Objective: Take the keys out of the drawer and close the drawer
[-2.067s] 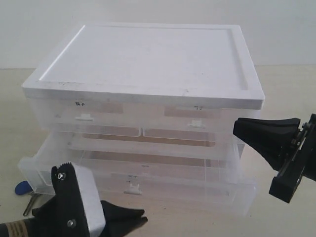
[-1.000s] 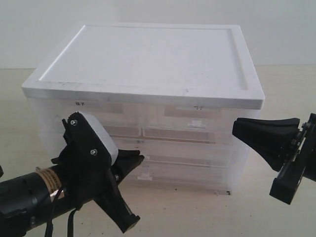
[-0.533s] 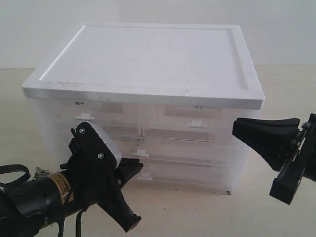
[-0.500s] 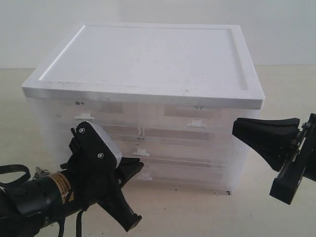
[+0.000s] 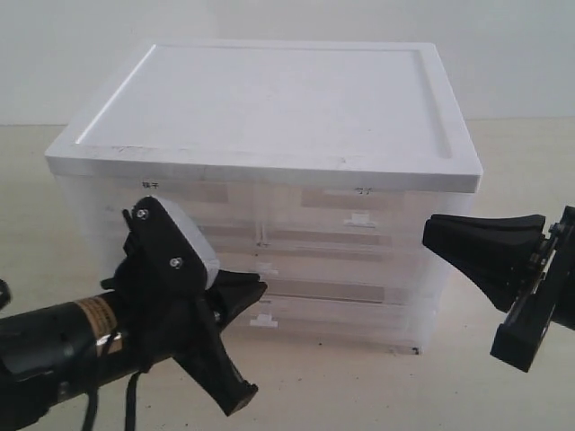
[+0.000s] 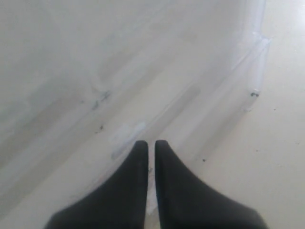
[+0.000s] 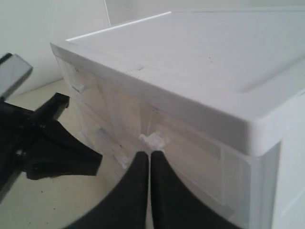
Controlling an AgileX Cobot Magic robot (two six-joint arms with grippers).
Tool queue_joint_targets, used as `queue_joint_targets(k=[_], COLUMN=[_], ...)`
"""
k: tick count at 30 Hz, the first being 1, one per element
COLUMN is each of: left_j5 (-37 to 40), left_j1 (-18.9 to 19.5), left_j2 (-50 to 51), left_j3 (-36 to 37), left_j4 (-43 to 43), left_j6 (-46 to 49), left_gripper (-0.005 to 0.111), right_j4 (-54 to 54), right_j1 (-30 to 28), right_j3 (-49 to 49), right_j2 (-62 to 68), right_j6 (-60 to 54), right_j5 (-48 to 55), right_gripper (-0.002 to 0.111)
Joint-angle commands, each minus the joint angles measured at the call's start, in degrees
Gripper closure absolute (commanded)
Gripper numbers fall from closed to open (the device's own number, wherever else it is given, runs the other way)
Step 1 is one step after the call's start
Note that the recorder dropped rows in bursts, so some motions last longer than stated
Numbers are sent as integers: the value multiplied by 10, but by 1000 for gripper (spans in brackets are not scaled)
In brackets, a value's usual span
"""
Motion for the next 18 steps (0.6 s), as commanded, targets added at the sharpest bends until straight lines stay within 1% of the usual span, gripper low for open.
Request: queue_joint_targets(k=[1,2,3,5,7,8,9,12,13,14,16,18], left_j5=[111,147,168,223,232,216,177,26,-24,-52,-21,60], left_j1=[-3,0,2,3,3,3,3,3,3,3,3,9], left_j2=[-118,-144,-168,-210,-239,-250,-257,-261,-260,-259,-259,-258], left_j3=[15,15,15,17,24,30,36,44,44,52,67,79], left_j4=[-160,-233,-309,-478,-612,-675,-738,-902,-940,-940,-940,-940], left_j6=[47,120,162,313,414,462,517,639,685,694,694,696], left_gripper=[102,102,102,102,102,102,102,102,102,102,102,102], right_j4=[-5,-5,-5,-6,-8,-8,-8,-8,-8,-8,-7,-6], right_j1=[-1,-1,-1,-1,-1,-1,-1,-1,-1,-1,-1,-1], right_j3=[-2,-2,-2,-2,-2,-2,-2,-2,-2,-2,-2,-2], right_j2=[0,0,0,0,0,0,0,0,0,0,0,0], right_j6=[2,2,2,2,2,2,2,2,2,2,3,3], right_j5=[-7,-7,-7,-7,-7,-7,-7,-7,-7,-7,-9,-13], right_gripper=[109,109,109,109,109,109,109,109,109,109,109,109])
